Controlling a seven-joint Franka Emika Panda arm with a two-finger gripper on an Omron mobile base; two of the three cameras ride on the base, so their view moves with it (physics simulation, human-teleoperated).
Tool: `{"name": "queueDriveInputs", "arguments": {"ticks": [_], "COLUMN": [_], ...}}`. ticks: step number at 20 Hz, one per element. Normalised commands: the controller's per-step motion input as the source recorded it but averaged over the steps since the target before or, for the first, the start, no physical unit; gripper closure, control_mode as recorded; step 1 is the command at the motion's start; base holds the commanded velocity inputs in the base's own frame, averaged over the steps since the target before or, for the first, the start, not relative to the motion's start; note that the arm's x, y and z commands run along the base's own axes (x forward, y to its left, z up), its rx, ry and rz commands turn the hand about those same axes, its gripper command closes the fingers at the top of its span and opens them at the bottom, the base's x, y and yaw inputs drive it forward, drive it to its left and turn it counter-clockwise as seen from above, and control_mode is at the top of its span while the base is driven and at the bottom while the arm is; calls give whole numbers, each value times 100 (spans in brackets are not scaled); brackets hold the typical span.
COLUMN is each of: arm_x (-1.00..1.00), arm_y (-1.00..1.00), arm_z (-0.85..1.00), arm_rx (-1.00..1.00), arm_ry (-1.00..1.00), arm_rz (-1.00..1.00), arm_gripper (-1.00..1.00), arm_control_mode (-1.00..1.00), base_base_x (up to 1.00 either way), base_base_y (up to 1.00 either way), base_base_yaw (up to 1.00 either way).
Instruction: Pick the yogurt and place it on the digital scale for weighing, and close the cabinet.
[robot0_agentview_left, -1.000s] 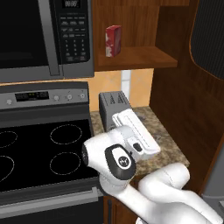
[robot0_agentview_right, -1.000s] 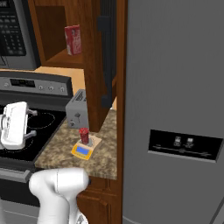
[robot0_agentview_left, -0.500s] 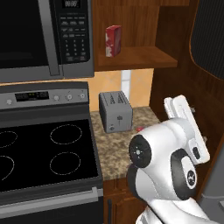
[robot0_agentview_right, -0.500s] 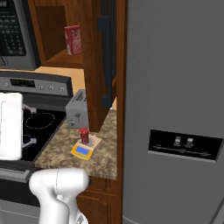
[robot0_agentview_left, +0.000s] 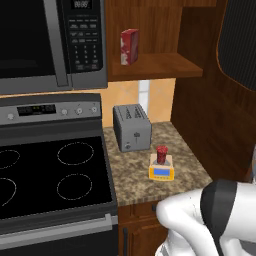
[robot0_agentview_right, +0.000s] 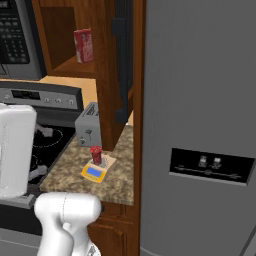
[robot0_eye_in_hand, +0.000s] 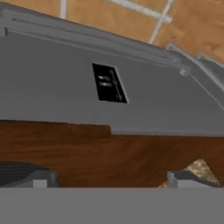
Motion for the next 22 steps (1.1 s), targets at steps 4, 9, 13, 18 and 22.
{"name": "queueDriveInputs", "arguments": {"ticks": [4,9,13,18,22], "arm_x": [-67,-10,-33,-12,24], "arm_y": [-26,-78,-100,-84,-7], "arm_z": [-28,-33,-43,-76,-90], "arm_rx": [27,21,18,2,-10], "arm_ry": [-68,-25,-37,-44,-84], "arm_rz": [1,20,36,38,38], "arm_gripper": [-100,-100,-100,-100,-100], "arm_control_mode": [-100,-100,-100,-100,-100], "base_base_x": [0,0,0,0,0], "base_base_y": [0,0,0,0,0], "base_base_yaw": [0,0,0,0,0]}}
